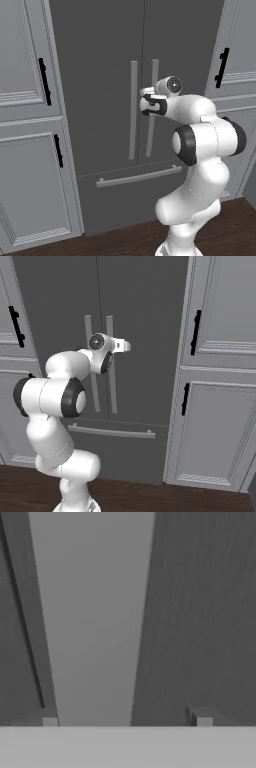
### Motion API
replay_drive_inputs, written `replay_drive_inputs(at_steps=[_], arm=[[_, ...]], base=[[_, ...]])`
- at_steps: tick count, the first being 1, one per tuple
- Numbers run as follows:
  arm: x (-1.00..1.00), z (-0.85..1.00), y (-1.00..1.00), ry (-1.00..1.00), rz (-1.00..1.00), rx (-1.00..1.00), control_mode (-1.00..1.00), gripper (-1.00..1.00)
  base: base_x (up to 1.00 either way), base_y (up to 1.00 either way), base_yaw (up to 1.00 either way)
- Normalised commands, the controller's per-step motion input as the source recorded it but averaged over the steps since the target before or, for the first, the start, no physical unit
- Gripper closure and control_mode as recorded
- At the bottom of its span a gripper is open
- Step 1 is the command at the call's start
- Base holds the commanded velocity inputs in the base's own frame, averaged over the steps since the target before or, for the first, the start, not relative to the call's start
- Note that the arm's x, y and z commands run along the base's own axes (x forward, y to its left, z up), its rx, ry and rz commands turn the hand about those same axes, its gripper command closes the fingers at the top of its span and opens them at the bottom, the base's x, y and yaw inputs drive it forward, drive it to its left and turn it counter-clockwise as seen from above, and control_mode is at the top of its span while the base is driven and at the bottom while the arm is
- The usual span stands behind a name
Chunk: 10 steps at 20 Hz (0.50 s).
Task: Take the strawberry from the fridge and place it on top of the pancake, located on the dining counter.
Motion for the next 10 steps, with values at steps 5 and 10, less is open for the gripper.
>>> replay_drive_inputs(at_steps=[5,10], arm=[[-0.25,0.00,-0.26,0.01,-0.02,0.06,-1.00,1.00],[-0.95,0.00,-0.65,0.07,-0.09,0.07,-1.00,1.00]], base=[[0.00,0.00,0.00],[0.00,0.00,0.00]])
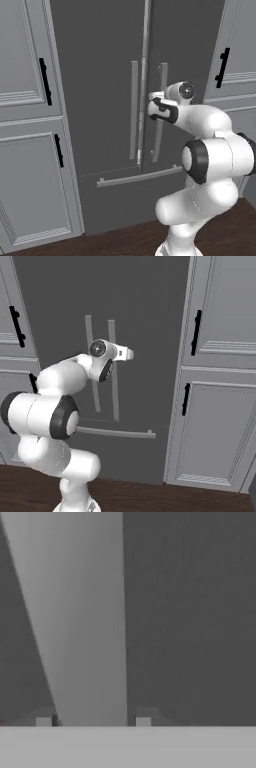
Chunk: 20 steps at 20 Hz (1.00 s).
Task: Take the strawberry from the fridge and place it on top of the pancake, located on the dining counter.
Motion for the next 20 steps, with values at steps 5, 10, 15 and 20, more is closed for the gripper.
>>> replay_drive_inputs(at_steps=[5,10,15,20], arm=[[-1.00,0.00,-0.98,0.13,-0.10,0.09,-1.00,1.00],[-1.00,0.00,-1.00,0.20,-0.13,0.13,-1.00,1.00],[-1.00,0.00,-1.00,0.22,-0.13,0.19,-1.00,1.00],[-1.00,0.01,-1.00,0.17,-0.10,0.28,-1.00,-1.00]], base=[[0.00,0.00,0.00],[0.00,0.00,0.00],[0.00,0.00,0.00],[0.00,0.00,0.00]])
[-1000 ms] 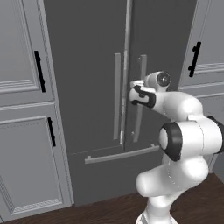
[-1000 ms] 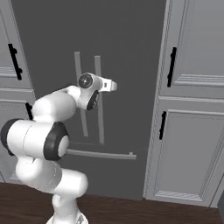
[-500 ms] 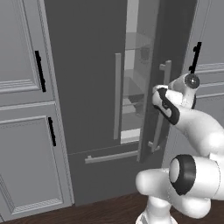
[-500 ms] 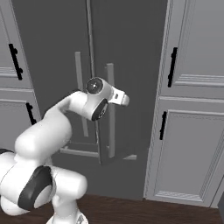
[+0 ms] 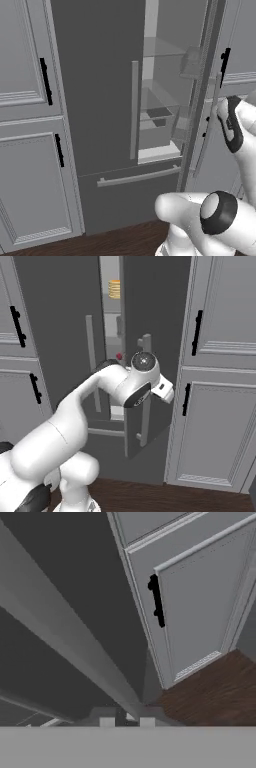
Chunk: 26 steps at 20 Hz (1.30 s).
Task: Take the strawberry from the fridge and place it on top of the pancake, located on the dining counter.
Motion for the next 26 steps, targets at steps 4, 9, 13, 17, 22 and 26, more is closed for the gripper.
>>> replay_drive_inputs(at_steps=[4,9,13,17,22,26], arm=[[-1.00,0.28,-0.55,0.05,-0.17,0.10,-1.00,-1.00],[-0.54,0.40,0.85,0.40,-0.01,-0.43,-1.00,-1.00],[-0.33,0.04,0.96,0.55,0.10,-0.54,-1.00,-1.00],[-0.30,-0.01,0.99,0.47,0.34,-0.49,-1.00,-1.00],[-0.06,-0.14,0.72,0.38,0.59,-0.42,-1.00,-1.00],[0.39,-0.18,0.25,0.05,0.66,-0.21,-1.00,-1.00]], base=[[0.00,0.00,0.00],[0.00,0.00,0.00],[0.00,0.00,0.00],[0.00,0.00,0.00],[0.00,0.00,0.00],[0.00,0.00,0.00]])
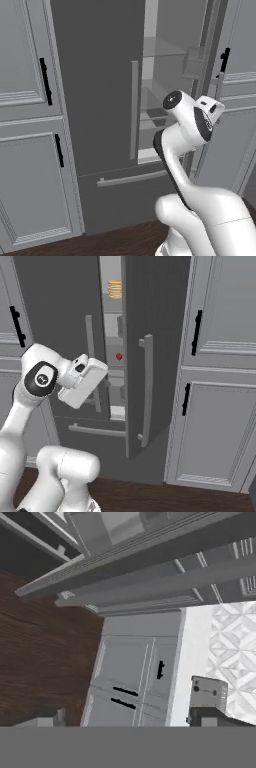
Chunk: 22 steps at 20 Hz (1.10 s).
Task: Take the strawberry from the fridge and place it on top of the pancake, located on the dining counter.
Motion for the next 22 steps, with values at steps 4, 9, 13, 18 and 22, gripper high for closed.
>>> replay_drive_inputs(at_steps=[4,9,13,18,22], arm=[[0.87,-0.05,0.06,-0.01,0.35,-0.06,-1.00,-1.00],[0.25,0.10,0.75,0.08,0.00,-0.25,-1.00,-1.00],[0.42,0.02,0.55,0.17,-0.01,-0.27,-1.00,-1.00],[0.92,0.03,-0.22,0.22,0.07,-0.11,-1.00,-1.00],[0.81,0.04,-0.59,0.30,0.07,-0.01,-1.00,-1.00]], base=[[0.00,0.00,0.00],[0.00,0.00,0.00],[0.00,0.00,0.00],[0.00,0.00,0.00],[0.00,0.00,0.00]])
